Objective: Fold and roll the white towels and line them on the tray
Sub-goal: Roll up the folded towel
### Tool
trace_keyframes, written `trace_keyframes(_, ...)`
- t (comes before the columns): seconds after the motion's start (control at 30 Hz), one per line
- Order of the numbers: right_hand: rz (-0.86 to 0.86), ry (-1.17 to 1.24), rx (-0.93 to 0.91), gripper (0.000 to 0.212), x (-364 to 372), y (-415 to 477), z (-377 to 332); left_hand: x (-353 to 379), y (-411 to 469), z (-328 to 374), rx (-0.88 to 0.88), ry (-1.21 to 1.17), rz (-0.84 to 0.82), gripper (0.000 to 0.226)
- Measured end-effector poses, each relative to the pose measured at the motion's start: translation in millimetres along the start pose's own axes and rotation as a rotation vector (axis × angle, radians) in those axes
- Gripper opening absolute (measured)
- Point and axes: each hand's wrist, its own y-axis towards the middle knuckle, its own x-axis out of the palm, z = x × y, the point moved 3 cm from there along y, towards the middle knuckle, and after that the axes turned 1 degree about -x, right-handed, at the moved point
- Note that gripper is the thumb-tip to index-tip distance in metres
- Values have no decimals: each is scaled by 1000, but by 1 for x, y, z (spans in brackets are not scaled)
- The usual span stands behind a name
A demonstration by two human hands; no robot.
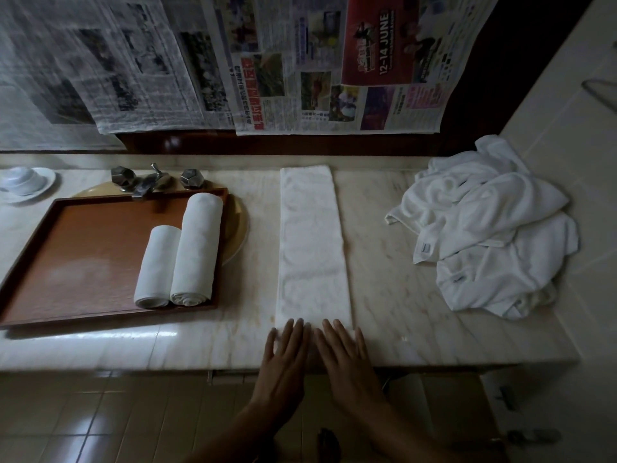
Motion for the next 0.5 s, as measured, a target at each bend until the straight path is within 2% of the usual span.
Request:
trace_keyframes(0.13, -47, -27, -36, 57, -2, 14, 13, 2, 10, -16, 21, 39, -38, 115)
trace_keyframes(0.33, -106, -11, -100, 57, -13, 26, 20, -9, 13, -34, 101, -18, -108, 106)
trace_keyframes(0.4, -111, 34, -142, 64, -20, 24, 17, -12, 9, -37, 133, -24, -108, 101)
trace_keyframes(0.5, -135, 76, -101, 82, -25, 16, 17, -13, 1, -44, 154, -62, -98, 83)
